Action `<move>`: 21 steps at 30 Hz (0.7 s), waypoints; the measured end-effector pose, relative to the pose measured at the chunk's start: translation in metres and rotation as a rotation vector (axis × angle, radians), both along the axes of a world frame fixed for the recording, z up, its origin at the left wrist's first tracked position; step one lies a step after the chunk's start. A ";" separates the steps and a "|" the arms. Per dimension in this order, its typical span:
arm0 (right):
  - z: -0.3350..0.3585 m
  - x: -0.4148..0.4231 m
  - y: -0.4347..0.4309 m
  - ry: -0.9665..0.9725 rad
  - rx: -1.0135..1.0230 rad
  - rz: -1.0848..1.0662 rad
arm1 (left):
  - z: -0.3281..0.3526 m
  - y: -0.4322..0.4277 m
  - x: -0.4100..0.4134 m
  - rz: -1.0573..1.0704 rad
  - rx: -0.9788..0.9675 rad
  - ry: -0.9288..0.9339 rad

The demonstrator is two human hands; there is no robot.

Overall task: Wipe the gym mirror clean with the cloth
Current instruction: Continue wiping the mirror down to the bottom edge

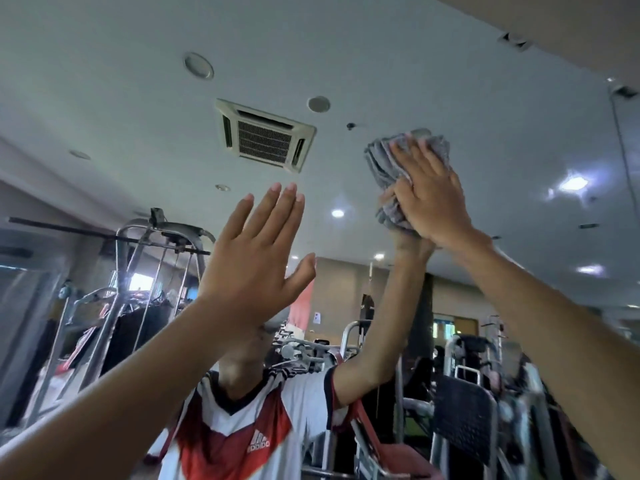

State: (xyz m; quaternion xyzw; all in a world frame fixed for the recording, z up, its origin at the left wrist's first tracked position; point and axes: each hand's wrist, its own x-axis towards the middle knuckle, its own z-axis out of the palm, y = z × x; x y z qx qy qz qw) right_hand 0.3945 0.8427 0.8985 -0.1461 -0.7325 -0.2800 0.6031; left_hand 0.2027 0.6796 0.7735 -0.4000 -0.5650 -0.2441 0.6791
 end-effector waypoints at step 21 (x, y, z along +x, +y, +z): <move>-0.098 -0.054 -0.045 -0.192 0.301 0.022 | -0.056 -0.019 -0.013 -0.102 0.017 -0.036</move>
